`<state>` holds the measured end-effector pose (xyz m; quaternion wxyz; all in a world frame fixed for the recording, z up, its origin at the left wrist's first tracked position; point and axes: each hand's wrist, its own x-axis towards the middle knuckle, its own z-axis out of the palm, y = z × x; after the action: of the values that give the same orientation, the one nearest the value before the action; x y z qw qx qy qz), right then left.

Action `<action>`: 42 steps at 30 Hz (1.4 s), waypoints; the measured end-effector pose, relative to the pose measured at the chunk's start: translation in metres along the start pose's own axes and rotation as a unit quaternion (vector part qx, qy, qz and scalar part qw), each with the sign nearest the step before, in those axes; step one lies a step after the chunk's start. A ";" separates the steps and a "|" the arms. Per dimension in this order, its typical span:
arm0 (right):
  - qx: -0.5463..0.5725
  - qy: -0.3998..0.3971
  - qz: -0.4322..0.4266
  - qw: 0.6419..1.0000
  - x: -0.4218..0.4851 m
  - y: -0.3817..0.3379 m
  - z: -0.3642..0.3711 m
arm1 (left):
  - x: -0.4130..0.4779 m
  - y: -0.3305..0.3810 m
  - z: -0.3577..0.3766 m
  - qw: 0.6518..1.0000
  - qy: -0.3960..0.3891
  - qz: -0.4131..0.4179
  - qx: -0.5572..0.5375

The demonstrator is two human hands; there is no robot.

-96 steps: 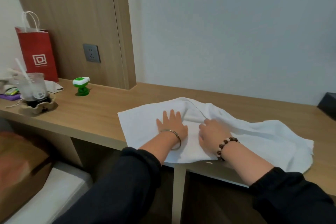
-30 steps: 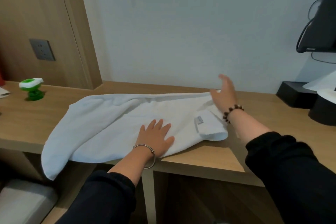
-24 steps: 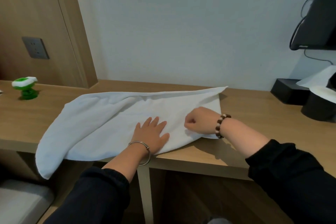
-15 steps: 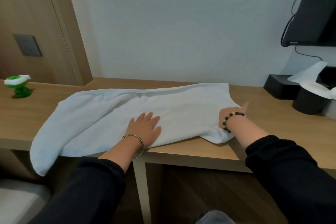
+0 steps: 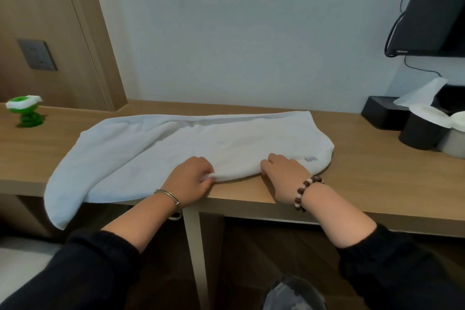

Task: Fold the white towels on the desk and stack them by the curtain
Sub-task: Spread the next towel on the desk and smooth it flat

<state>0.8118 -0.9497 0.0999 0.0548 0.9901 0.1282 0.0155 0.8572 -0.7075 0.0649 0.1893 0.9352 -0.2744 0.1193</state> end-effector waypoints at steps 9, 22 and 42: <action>-0.034 0.133 0.125 0.983 -0.001 0.020 -0.006 | 0.033 -0.018 -0.031 0.983 0.018 -0.181 -0.003; 0.018 0.011 0.146 0.989 -0.017 0.032 -0.005 | 0.010 0.036 -0.007 0.960 0.069 0.187 0.196; 0.132 -0.173 0.192 0.957 0.000 0.046 0.033 | 0.014 -0.025 -0.010 0.950 -0.210 -0.190 0.132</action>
<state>0.8250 -0.9978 0.0724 -0.0591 0.9821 -0.0746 -0.1628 0.8813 -0.6907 0.0711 0.0212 0.9906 -0.1066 -0.0832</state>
